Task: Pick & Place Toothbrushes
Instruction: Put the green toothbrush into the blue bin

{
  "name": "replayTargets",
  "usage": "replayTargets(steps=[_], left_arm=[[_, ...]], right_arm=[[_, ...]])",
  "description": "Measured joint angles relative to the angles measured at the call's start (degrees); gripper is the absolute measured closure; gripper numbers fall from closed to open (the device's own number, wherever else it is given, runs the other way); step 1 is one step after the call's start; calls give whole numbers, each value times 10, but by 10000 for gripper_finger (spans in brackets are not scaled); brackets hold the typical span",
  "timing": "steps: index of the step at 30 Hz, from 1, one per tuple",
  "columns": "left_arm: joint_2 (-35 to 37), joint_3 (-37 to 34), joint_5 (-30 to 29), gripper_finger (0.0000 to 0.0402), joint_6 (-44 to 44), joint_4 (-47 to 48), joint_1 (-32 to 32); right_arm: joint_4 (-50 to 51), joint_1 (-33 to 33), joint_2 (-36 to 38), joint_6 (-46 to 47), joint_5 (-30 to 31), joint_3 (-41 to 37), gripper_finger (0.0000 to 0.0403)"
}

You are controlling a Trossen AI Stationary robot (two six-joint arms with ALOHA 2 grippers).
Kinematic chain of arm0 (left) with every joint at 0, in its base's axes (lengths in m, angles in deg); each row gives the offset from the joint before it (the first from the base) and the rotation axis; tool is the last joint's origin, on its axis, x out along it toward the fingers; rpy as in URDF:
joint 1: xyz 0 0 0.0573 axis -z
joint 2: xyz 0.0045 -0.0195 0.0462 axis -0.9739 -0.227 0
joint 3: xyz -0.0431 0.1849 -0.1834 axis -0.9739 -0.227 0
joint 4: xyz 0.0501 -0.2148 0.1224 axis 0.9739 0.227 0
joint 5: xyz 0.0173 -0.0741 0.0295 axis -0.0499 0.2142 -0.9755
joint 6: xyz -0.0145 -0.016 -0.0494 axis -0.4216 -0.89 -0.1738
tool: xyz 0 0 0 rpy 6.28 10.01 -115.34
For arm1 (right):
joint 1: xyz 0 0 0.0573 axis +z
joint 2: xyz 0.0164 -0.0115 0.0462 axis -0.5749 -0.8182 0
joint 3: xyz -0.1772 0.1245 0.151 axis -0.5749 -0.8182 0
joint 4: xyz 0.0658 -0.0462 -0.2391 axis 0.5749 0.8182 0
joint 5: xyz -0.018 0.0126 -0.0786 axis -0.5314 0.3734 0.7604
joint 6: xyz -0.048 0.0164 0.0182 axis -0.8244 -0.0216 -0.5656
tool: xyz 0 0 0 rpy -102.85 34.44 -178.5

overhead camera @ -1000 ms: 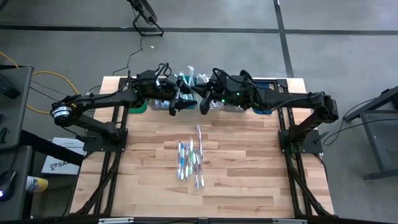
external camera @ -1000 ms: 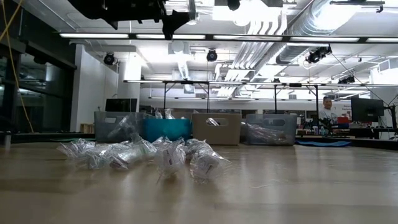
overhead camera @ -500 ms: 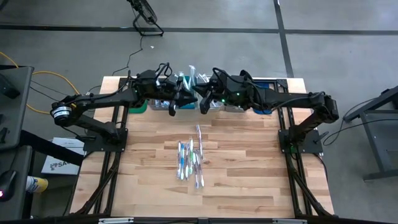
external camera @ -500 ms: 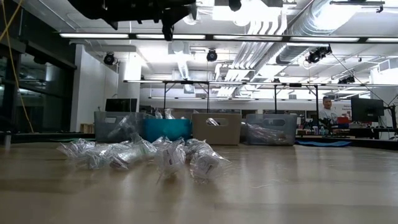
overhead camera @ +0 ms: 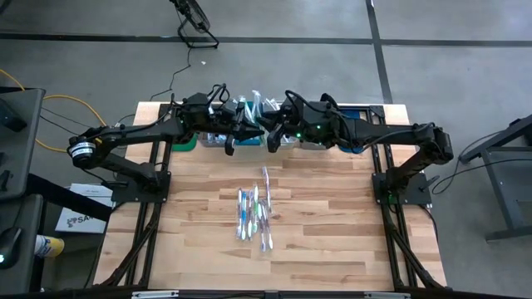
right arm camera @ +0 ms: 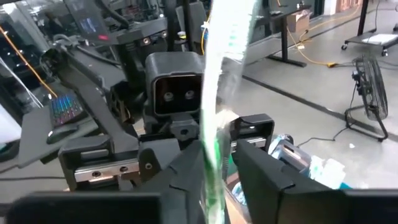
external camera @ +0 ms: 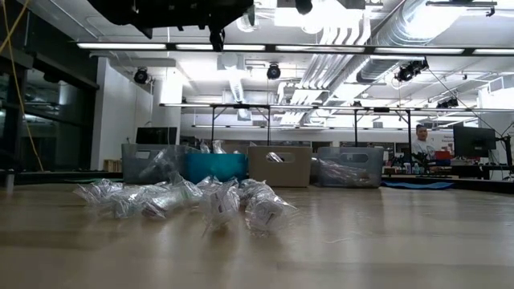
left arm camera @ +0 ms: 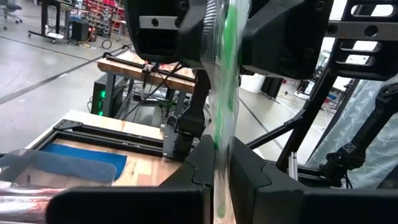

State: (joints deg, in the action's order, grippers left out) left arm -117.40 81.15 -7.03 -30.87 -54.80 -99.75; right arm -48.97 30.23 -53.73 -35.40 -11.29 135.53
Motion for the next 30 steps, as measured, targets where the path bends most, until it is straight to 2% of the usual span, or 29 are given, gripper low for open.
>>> replayTargets(steps=[9,13,18,25,30], left_arm=[[0,0,1,387,0,0,0],[0,0,-1,387,7,2,0],[0,0,-4,387,19,28,-18],[0,0,-3,387,21,56,-79],[0,0,-10,387,30,114,-115]], right_arm=[[23,0,16,21,0,0,215],[54,0,35,24,0,0,185],[119,0,66,38,14,0,177],[222,0,107,82,56,0,179],[277,0,120,114,88,0,180]])
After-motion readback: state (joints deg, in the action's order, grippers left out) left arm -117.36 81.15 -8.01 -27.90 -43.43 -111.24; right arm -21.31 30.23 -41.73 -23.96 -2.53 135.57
